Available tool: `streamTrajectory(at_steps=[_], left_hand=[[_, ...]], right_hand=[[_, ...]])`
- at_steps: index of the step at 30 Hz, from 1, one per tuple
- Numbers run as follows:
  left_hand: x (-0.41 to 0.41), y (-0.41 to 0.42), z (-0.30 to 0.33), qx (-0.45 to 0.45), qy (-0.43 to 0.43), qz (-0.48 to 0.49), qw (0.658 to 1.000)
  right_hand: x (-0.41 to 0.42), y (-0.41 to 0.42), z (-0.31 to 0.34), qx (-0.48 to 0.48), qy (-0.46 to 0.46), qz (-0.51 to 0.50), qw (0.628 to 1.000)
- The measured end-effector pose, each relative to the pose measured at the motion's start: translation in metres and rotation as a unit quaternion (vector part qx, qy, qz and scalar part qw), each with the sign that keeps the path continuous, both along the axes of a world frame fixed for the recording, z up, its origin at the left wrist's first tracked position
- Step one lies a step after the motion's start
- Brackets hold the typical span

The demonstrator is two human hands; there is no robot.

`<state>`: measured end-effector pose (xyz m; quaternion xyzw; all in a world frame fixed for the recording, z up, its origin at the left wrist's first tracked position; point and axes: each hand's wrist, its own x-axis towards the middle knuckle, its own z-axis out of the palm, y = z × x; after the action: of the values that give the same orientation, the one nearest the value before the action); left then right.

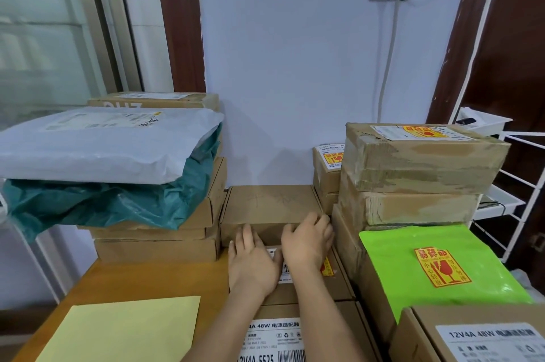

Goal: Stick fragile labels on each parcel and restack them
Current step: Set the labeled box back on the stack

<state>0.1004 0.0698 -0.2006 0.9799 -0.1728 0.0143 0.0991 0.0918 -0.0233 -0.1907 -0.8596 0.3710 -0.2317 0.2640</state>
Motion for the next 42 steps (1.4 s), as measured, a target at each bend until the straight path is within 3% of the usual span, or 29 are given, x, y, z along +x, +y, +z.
streamTrajectory(at_steps=[6,19,35,42], left_hand=[[-0.003,0.000,0.001,0.000,-0.005,0.001,1.000],[-0.002,0.001,0.001,-0.016,-0.006,-0.006,1.000],[-0.002,0.003,0.001,-0.027,-0.008,-0.010,1.000],[-0.002,0.003,0.000,-0.032,-0.004,-0.011,0.999]], right_hand=[[0.018,-0.003,0.007,-0.052,-0.034,0.061,0.996],[0.068,-0.042,0.020,0.050,0.032,0.037,0.998],[0.070,-0.054,0.014,0.025,0.023,0.026,0.999],[0.050,-0.033,0.008,-0.037,-0.035,0.034,0.998]])
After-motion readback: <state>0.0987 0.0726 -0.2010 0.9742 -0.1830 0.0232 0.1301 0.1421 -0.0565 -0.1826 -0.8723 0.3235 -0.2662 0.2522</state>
